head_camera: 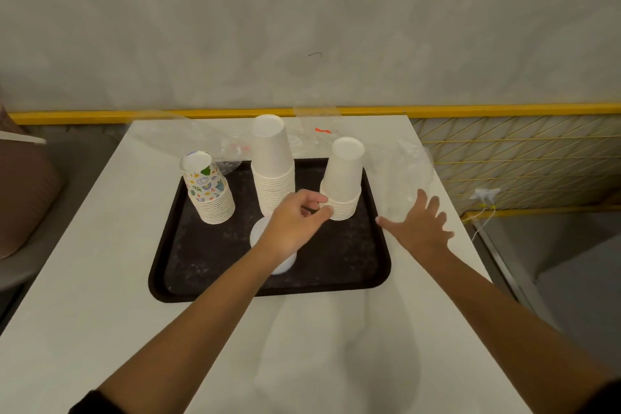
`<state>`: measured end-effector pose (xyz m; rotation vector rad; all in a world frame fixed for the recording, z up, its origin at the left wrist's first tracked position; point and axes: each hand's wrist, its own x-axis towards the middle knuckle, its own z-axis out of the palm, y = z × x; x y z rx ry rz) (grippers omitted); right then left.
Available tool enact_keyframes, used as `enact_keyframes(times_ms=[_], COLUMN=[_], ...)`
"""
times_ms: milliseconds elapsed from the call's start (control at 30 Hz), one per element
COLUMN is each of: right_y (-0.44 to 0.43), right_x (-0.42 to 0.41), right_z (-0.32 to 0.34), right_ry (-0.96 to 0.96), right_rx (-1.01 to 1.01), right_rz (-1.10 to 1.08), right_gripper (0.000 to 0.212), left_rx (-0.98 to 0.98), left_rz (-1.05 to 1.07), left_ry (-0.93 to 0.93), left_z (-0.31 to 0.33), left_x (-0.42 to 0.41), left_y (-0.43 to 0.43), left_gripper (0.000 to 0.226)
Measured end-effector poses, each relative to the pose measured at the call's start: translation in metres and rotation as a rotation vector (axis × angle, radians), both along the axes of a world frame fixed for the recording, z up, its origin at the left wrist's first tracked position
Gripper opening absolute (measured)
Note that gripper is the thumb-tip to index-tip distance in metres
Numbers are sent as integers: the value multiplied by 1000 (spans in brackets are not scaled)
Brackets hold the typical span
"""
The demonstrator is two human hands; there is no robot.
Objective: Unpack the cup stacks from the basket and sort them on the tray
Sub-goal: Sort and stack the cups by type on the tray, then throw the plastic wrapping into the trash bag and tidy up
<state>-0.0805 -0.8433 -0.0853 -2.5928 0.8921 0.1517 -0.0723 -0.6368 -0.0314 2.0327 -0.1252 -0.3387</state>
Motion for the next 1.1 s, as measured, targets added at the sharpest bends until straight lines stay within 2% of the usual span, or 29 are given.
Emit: enact_keyframes(times_ms=[67,167,267,400,500,600,667,733,800,933,1033,1100], right_y=[-4,-11,-20,-36,-47,-47,-38,-27,-20,-15,-16,-18], right_x=[-1,-7,-16,-33,-53,-79,-99,-116,-130,-147,-152,-152], right_z=[-10,-16,-14,-10,-8,-7,-6,-8,-11,-7,5,12], right_ry=[55,-26,-82,-223,-307,-261,-257,-289,-306,-250,-239,-323], right_rx=[78,127,84,174,280,392,442,449,449,542,704,750], right_rz=[-16,-11,12,-77,-91,62,197,296,357,389,245,107], right_gripper=[91,57,28,25,23,15,9,9,12,18,21,17], left_rx=[29,68,86,13,-69,-79,-85,-135,-174,-157,-182,-189], left_rz=[-46,-93,-146,-168,-158,-238,-266,-195,-122,-124,-118,-144], left_ry=[32,77,133,287,471,679,726,719,677,588,566,542], left_z=[-3,-3,-2,-8,-12,-21,-29,-34,-39,-44,-44,-42], left_x=[2,5,7,11,9,-4,-15,-23,-28,-39,-46,-53], left_y=[-21,-49,-70,-90,-101,-112,-118,-122,-119,-100,-83,-71], left_gripper=[27,28,31,38,54,74,83,86,77,27,19,13])
